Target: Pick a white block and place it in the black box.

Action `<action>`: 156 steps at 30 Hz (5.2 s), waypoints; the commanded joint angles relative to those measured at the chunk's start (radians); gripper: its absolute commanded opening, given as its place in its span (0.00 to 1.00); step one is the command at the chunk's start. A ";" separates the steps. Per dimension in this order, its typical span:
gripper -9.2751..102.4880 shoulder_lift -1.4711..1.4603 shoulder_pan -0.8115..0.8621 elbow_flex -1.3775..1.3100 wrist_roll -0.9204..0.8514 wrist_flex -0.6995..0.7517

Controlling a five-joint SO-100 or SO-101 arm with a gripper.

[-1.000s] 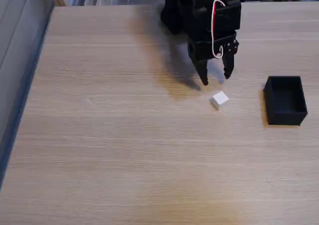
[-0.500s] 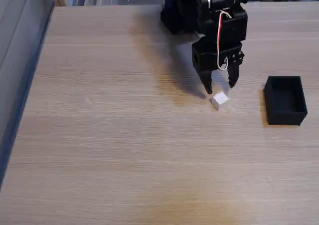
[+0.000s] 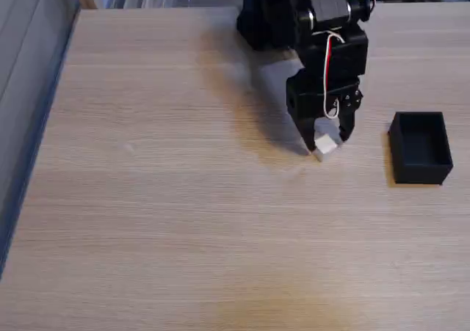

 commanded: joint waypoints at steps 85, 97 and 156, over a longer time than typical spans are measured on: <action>0.10 -0.199 -0.413 -0.738 0.288 0.410; 0.25 -0.284 -0.400 -0.807 0.307 0.420; 0.08 1.491 0.078 0.891 0.074 0.509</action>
